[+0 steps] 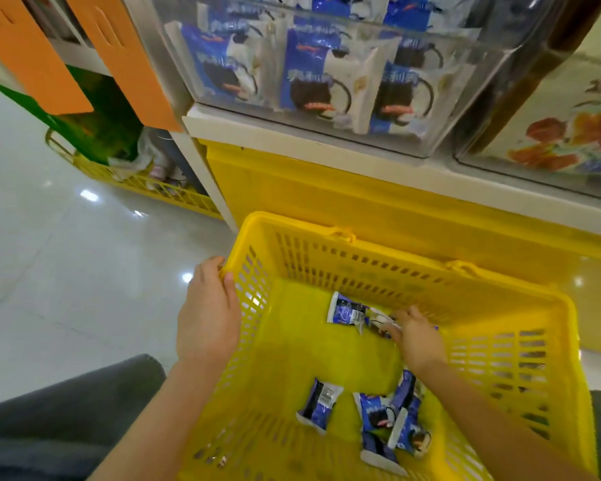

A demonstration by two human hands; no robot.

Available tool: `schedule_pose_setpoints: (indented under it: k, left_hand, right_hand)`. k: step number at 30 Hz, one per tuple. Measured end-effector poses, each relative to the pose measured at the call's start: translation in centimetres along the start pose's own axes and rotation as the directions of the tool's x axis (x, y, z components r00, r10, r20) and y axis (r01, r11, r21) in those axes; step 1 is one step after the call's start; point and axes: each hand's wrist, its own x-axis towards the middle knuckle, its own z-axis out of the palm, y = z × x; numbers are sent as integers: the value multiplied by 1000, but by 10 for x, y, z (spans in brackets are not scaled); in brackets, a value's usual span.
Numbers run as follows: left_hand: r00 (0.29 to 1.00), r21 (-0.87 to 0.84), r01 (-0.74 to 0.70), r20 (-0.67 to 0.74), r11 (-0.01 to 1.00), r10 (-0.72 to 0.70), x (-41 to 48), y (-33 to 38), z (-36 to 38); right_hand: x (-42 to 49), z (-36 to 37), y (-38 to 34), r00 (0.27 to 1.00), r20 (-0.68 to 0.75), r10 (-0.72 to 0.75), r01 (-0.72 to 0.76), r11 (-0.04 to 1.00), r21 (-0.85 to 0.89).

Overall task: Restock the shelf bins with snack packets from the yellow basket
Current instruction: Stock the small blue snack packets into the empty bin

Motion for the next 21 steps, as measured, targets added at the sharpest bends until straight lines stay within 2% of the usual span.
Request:
schedule_pose_setpoints:
  k: [3, 5, 7, 9, 10, 11, 13, 14, 16, 18, 20, 21]
  left_hand:
    - [963, -62, -263, -78, 963, 258, -9, 19, 0]
    - [932, -192, -342, 60, 920, 359, -23, 32, 8]
    - [881, -328, -186, 362, 926, 305, -42, 41, 22]
    - [752, -418, 48, 613, 907, 242, -61, 43, 36]
    - [711, -460, 117, 658, 880, 249, -68, 42, 42]
    - [703, -491, 148, 663, 859, 258, -74, 40, 46]
    - [728, -530, 173, 637, 830, 255, -80, 37, 49]
    - [742, -543, 198, 628, 816, 237, -81, 37, 49]
    - [763, -565, 254, 616, 785, 197, -81, 34, 49]
    - [776, -563, 280, 610, 778, 162, -80, 33, 49]
    - [780, -544, 288, 610, 788, 136, -80, 32, 51]
    - [781, -537, 287, 611, 793, 130, -81, 32, 51]
  right_hand:
    - [-14, -14, -15, 996, 30, -85, 73, 958, 277]
    - [-28, -28, -28, 983, 28, -184, 157, 901, 403]
    - [-46, -42, -44, 966, 46, -254, 191, 824, 533]
    - [-63, -54, -59, 950, 56, -307, 187, 703, 686]
    - [-69, -58, -64, 945, 51, -324, 177, 636, 751]
    - [-72, -61, -66, 941, 48, -335, 164, 574, 802]
    - [-74, -60, -61, 950, 39, -309, 132, 514, 848]
    - [-72, -55, -54, 962, 34, -270, 118, 528, 841]
    - [-67, -38, -26, 983, 56, -175, 78, 677, 732]
    - [-65, -15, 10, 969, 206, -134, 14, 869, 495]
    - [-67, 8, 41, 911, 397, -117, -1, 959, 284]
    - [-67, 18, 51, 885, 449, -122, 30, 978, 206]
